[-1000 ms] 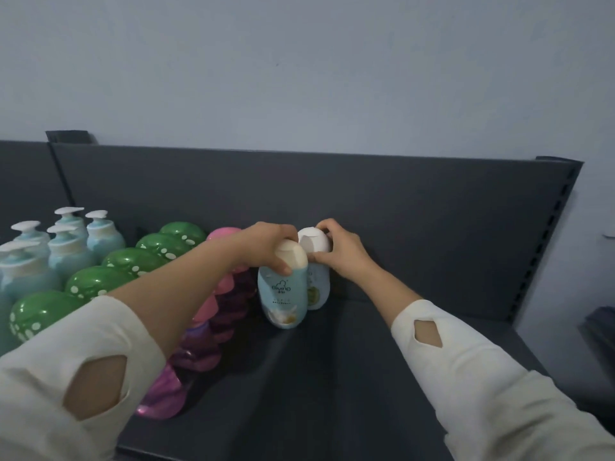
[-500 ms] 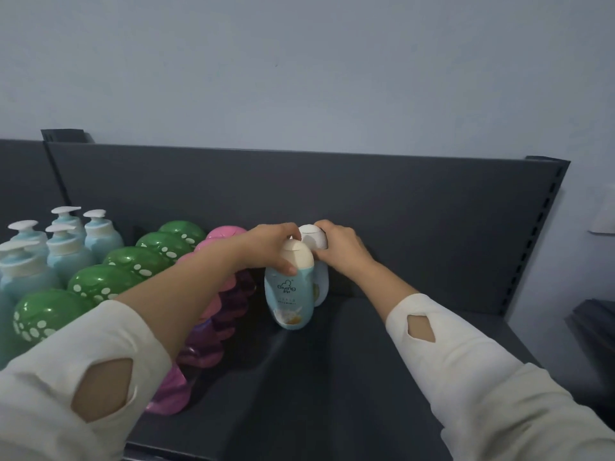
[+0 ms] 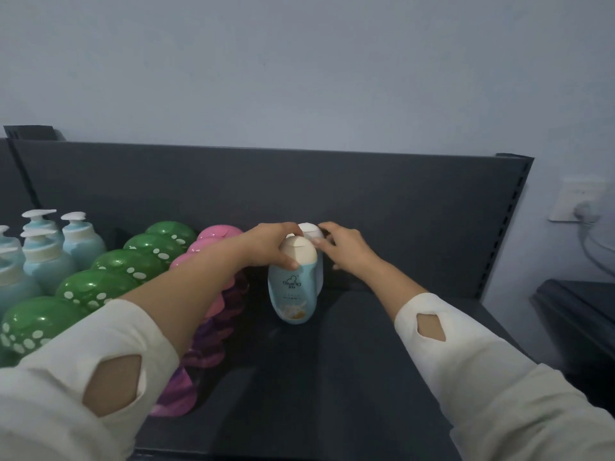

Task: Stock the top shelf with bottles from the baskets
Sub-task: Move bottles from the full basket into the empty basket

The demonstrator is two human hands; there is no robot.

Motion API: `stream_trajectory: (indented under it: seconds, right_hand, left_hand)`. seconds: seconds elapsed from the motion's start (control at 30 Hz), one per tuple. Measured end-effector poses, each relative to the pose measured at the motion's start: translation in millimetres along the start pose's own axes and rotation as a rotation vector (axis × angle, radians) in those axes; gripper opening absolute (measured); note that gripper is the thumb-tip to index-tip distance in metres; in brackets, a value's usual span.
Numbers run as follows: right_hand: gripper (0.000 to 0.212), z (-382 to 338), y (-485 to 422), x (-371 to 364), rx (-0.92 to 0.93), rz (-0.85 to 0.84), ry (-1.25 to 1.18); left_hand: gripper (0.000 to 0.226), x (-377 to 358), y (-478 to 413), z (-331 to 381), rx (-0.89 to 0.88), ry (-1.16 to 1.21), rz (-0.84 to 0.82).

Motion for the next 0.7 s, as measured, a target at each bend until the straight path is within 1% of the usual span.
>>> stream_trajectory:
  seconds: [0.1,0.2,0.33,0.4,0.5,0.57,0.63,0.7]
  right_hand:
    - [0.046,-4.9,9.7,8.0,-0.003,0.035,0.075]
    - [0.047,-14.9,20.0,16.7,0.007,0.075,0.19]
    - [0.041,-39.9,36.8,35.0,0.053,0.149,0.35]
    - [0.036,-60.8,44.5,42.3,0.117,0.185,0.423]
    - [0.03,-99.7,52.4,43.2,0.225,0.188,0.492]
    - [0.029,-133.0,56.3,36.4,0.334,0.19,0.489]
    - [0.028,-168.2,60.3,23.7,0.437,0.178,0.458]
    - [0.027,-206.7,67.0,6.4,0.551,0.177,0.403]
  left_hand:
    - [0.054,4.4,4.2,-0.4,-0.032,-0.04,0.063]
    - [0.04,15.0,10.5,-0.6,-0.051,-0.051,0.148]
    - [0.024,38.5,35.0,1.8,-0.059,-0.159,0.31]
    - [0.022,51.2,54.4,3.4,-0.051,-0.217,0.402]
    - [0.023,68.4,90.8,7.3,-0.07,-0.334,0.525]
    - [0.024,82.7,121.8,5.0,-0.075,-0.397,0.626]
    - [0.024,97.0,155.5,-7.3,-0.031,-0.428,0.702]
    - [0.024,107.1,191.7,-27.6,0.039,-0.451,0.738]
Point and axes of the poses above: each hand's wrist, its own y-axis away from the middle knuckle, its own x-axis out of the back of the hand, z = x × y, the point moved 10 cm from there along -y, towards the middle knuckle, and after that the axes turned 12 degrees about x, right-handed, at the moved point
